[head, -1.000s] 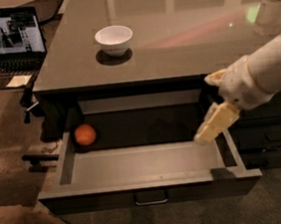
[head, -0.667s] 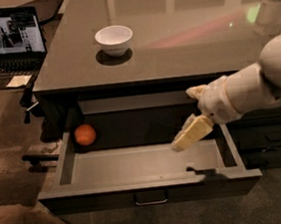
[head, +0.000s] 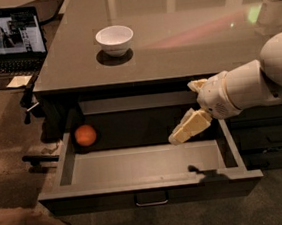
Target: Pick orange from top drawer and place on counter
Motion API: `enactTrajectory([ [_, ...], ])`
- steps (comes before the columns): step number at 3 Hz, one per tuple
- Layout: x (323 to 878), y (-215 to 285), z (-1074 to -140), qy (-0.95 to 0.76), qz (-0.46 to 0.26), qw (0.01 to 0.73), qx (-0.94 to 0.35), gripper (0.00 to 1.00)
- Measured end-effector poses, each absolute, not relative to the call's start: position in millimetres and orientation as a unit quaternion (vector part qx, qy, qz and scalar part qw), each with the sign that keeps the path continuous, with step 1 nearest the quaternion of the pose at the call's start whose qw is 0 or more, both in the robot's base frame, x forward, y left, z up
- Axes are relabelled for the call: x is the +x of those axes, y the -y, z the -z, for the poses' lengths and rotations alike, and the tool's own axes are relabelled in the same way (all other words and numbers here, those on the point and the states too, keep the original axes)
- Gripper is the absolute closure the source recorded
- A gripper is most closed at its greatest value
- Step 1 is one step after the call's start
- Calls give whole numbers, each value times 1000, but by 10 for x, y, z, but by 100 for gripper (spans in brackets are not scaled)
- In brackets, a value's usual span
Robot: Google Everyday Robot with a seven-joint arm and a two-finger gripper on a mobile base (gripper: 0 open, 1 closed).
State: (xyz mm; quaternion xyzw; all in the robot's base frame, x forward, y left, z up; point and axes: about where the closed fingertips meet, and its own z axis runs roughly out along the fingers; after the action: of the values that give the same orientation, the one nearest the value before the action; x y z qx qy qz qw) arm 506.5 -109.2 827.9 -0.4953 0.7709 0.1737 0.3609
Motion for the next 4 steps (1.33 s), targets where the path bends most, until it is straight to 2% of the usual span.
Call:
enactTrajectory([
  [1, 5083, 1113, -8266, -771, -169, 381, -481, 0],
  [2, 5260, 927, -8013, -761, -183, 405, -473, 0],
  [4, 5812, 361, -7415, -743, -216, 391, -499, 0],
])
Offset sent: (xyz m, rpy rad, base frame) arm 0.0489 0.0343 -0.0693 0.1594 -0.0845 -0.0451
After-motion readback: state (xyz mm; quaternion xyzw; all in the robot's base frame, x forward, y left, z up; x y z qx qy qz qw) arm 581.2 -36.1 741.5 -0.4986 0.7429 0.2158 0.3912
